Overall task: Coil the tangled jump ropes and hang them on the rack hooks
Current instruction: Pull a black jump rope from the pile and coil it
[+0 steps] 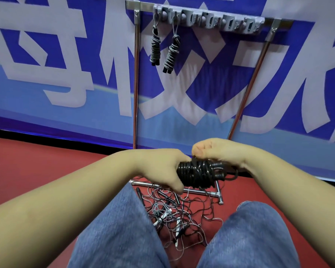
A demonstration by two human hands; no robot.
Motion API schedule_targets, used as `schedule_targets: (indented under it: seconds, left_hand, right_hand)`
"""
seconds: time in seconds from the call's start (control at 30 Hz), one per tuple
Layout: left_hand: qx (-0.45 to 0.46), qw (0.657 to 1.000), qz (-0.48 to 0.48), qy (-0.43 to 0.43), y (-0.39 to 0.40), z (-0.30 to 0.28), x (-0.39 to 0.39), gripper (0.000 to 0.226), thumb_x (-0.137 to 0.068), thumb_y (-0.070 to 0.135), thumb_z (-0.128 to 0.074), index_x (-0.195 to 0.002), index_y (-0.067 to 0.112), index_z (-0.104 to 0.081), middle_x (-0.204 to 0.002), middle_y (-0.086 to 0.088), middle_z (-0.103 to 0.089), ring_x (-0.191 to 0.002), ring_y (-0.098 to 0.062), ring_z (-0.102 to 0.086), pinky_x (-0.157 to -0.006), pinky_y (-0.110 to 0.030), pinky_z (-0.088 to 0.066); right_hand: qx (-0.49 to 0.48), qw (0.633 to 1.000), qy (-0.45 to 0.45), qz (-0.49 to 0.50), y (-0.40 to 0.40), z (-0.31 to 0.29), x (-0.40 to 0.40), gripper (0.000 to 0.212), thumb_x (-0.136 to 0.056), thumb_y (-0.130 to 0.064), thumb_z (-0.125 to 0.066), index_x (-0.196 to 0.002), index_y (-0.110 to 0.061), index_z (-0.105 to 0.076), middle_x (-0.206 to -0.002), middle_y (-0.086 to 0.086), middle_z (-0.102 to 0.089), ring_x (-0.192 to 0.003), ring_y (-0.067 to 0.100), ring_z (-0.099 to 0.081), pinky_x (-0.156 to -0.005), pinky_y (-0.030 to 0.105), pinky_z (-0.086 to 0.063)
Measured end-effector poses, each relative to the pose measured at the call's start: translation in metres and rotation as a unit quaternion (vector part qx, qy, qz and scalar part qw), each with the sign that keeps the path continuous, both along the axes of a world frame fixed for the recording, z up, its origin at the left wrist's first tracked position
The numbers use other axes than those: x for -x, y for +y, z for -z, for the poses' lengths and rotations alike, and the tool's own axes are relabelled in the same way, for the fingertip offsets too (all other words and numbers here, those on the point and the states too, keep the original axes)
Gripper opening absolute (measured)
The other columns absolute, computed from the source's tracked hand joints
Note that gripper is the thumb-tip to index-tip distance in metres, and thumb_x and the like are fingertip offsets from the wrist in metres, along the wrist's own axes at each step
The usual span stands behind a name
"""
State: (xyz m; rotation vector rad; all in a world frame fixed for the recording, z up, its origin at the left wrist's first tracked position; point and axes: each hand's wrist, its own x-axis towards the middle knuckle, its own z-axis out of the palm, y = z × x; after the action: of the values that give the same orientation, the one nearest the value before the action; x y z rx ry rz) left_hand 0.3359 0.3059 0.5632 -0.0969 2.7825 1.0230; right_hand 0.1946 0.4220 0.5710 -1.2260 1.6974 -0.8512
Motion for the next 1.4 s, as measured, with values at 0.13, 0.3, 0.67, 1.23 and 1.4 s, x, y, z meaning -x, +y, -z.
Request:
schedule_targets:
  seconds: [0.13,0.3,0.67,1.23,1.4]
  left_hand:
    - [-0.198,0.98,-0.013,-0.006,-0.004,0.006,-0.005,0.034,-0.071,-0.007,-0.071,-0.067,0.016,-0.046,-0.051,0.006,-0.049,-0.045,-0.012,-0.045,-0.048,-0.022,-0.037]
    - [-0.394,0.919,-0.017,-0.009,-0.006,0.021,-0.009,0.024,-0.063,0.003,-0.067,-0.074,0.003,-0.046,-0.045,0.0,-0.048,-0.038,-0.01,-0.043,-0.046,-0.02,-0.034]
    - [-0.491,0.87,-0.046,0.008,-0.004,0.045,-0.016,0.032,-0.057,0.009,-0.068,-0.083,0.006,-0.049,-0.048,-0.001,-0.044,-0.038,-0.009,-0.04,-0.044,-0.018,-0.033]
    - [-0.257,0.911,-0.308,0.092,-0.004,0.096,0.032,0.027,-0.072,0.001,-0.074,-0.071,0.018,-0.053,-0.047,0.007,-0.049,-0.034,-0.008,-0.04,-0.04,-0.017,-0.033]
    - [-0.216,0.919,-0.32,0.08,-0.032,0.119,0.062,0.029,-0.071,0.012,-0.078,-0.085,0.026,-0.057,-0.065,0.005,-0.058,-0.047,-0.008,-0.05,-0.05,-0.024,-0.042]
  right_hand:
    - [0.035,0.987,-0.124,0.095,0.004,0.012,-0.013,0.035,-0.075,-0.052,-0.055,-0.069,-0.018,-0.05,-0.055,-0.002,-0.043,-0.05,0.01,-0.035,-0.047,0.021,-0.031]
    - [0.111,0.976,-0.084,0.17,0.007,0.01,-0.034,0.04,-0.097,-0.006,-0.033,-0.059,-0.016,-0.041,-0.045,-0.003,-0.032,-0.045,0.011,-0.023,-0.043,0.02,-0.019]
    - [0.12,0.988,0.051,0.087,0.023,0.009,-0.045,0.053,-0.077,-0.057,-0.038,-0.093,-0.012,-0.061,-0.05,-0.015,-0.042,-0.044,-0.002,-0.036,-0.05,0.012,-0.03]
    - [0.014,0.968,0.193,0.163,-0.018,0.062,0.008,0.026,-0.088,-0.047,-0.056,-0.076,-0.025,-0.061,-0.072,-0.008,-0.062,-0.065,0.006,-0.055,-0.063,0.018,-0.04]
    - [0.037,0.959,0.17,0.223,-0.046,0.103,0.033,0.031,-0.087,-0.049,-0.057,-0.093,-0.02,-0.066,-0.079,-0.009,-0.063,-0.075,0.01,-0.057,-0.07,0.029,-0.04]
